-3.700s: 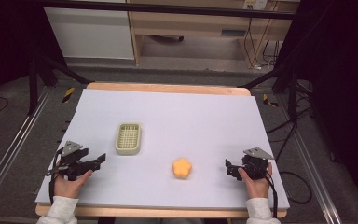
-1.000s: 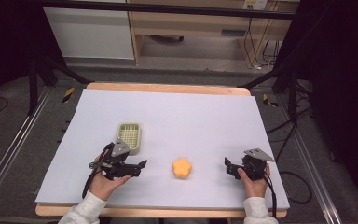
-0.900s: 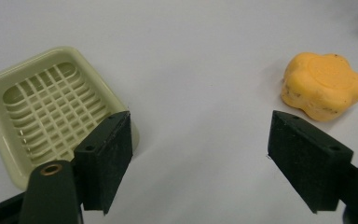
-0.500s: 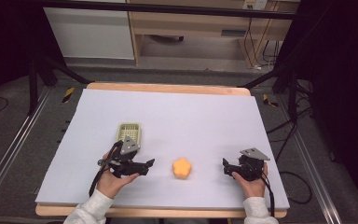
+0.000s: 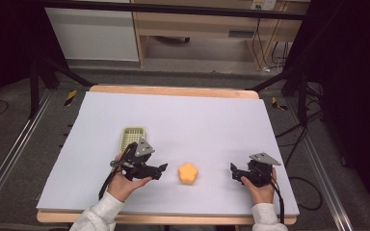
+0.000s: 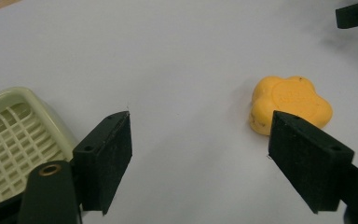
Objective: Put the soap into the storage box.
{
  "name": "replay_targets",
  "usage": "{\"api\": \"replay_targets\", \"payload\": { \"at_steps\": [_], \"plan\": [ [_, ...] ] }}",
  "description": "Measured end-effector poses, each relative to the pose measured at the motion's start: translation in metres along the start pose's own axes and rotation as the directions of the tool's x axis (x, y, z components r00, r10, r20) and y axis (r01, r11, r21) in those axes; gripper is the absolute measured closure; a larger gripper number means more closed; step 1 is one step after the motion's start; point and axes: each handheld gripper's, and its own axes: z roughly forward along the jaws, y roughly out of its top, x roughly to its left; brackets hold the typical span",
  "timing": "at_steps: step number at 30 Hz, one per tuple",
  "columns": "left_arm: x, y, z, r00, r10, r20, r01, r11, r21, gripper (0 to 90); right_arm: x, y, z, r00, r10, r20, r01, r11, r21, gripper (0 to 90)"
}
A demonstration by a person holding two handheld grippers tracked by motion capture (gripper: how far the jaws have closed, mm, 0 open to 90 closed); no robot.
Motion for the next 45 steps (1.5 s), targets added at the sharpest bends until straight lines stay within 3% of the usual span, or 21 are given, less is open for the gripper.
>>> {"api": "replay_targets", "payload": {
  "at_steps": [28, 44, 45],
  "plan": [
    [-0.024, 0.022, 0.02, 0.9928, 0.097, 0.071, -0.103, 0.9905, 0.09, 22.4, 0.0, 0.0, 0.0, 1.0, 0.002, 0.001, -0.002, 1.0, 0.006, 8.0],
    [-0.043, 0.031, 0.035, 0.9823, 0.151, 0.111, -0.165, 0.9774, 0.132, 22.5, -0.001, 0.0, 0.0, 1.0, 0.008, -0.002, -0.008, 1.0, 0.003, 8.5],
    [-0.045, 0.031, 0.036, 0.9804, 0.16, 0.116, -0.175, 0.9741, 0.143, 22.5, -0.001, 0.0, 0.0, 1.0, 0.009, 0.0, -0.009, 1.0, 0.004, 8.5]
  ]
}}
